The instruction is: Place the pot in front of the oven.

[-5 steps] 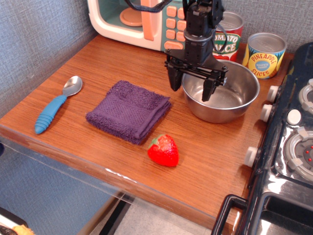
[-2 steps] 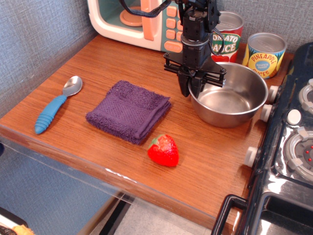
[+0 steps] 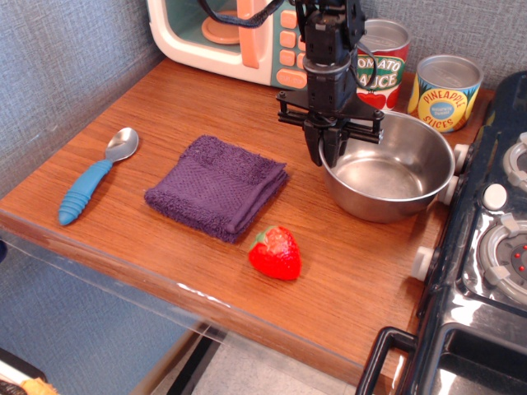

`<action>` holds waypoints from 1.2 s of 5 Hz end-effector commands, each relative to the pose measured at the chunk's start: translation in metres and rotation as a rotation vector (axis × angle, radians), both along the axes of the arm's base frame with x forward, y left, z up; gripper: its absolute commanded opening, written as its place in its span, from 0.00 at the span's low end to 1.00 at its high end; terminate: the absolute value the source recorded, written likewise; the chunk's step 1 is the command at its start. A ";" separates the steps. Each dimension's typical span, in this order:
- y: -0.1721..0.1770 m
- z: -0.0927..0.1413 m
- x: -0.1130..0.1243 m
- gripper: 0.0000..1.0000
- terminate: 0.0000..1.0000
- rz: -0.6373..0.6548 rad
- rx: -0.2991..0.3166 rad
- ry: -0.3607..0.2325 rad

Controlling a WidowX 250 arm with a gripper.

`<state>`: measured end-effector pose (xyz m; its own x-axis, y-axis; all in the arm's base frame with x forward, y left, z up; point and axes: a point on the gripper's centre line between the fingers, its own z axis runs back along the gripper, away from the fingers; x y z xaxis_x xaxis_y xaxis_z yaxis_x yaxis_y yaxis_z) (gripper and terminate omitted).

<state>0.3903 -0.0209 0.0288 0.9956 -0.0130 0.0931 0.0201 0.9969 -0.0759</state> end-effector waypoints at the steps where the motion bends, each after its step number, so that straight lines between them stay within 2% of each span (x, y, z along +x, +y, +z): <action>1: 0.028 0.090 0.012 0.00 0.00 0.067 -0.067 -0.169; 2: 0.077 0.106 0.000 0.00 0.00 0.171 -0.024 -0.185; 3: 0.125 0.104 -0.009 0.00 0.00 0.237 0.019 -0.162; 4: 0.169 0.096 -0.016 0.00 0.00 0.316 0.058 -0.160; 5: 0.194 0.076 -0.015 0.00 0.00 0.381 0.067 -0.149; 6: 0.203 0.065 -0.011 0.00 0.00 0.404 0.088 -0.142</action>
